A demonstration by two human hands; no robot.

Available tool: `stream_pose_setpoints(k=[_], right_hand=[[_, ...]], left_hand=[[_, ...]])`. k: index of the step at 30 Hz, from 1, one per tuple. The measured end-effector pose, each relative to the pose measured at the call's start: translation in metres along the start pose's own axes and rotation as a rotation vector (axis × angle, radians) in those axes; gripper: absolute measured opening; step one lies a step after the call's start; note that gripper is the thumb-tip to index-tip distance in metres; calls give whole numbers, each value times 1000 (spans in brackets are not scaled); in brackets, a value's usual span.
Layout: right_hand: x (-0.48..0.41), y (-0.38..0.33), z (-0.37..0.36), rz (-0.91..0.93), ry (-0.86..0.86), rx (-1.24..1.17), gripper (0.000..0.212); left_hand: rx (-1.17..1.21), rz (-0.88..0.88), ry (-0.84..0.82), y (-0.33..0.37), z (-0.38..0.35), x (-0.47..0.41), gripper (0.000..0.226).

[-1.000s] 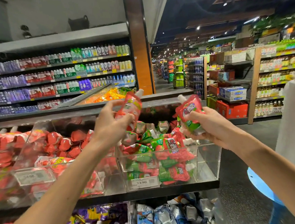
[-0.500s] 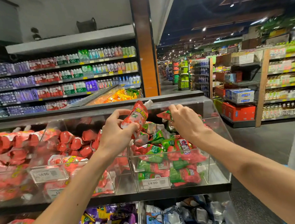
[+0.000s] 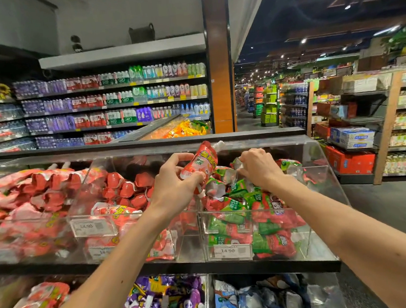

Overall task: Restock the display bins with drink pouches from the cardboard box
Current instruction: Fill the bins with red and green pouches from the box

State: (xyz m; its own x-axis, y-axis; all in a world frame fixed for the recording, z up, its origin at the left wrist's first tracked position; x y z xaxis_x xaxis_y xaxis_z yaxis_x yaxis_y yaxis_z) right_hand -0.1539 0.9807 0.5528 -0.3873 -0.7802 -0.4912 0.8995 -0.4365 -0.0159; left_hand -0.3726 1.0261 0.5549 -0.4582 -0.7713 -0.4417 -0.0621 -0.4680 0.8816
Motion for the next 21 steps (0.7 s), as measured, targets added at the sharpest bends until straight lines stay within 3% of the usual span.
stream_pose_setpoints(k=[6, 8, 13, 15, 18, 21], right_hand=[[-2, 8, 5, 23, -183, -89, 36], [4, 8, 14, -2, -105, -99, 36], [59, -39, 57, 89, 359, -311, 10], [91, -70, 60, 172, 344, -423, 20], [123, -112, 44, 261, 209, -550, 41], [136, -138, 22, 302, 214, -593, 44]], left_hand=[[51, 28, -36, -6, 7, 5, 40], [105, 43, -52, -8, 10, 7, 39], [302, 109, -27, -25, 22, 20, 58], [407, 130, -37, -32, 27, 31, 59], [523, 141, -16, -39, 36, 55, 39], [563, 163, 67, -49, 50, 81, 23]])
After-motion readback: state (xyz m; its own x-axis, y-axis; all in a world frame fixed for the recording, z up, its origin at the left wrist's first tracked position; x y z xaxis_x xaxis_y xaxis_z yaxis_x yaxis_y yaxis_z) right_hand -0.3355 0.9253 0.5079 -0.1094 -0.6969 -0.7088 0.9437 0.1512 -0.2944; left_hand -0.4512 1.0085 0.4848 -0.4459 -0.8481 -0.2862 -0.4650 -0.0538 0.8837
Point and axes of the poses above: each hand's wrist, its own x-axis away from the middle knuckle, its own z-axis out of the back of the hand, y = z × x, the point moved 5 cm from there along -x, towards the middle knuckle, and after that the axes turned 11 degrees about x, right-handed, at the moved point
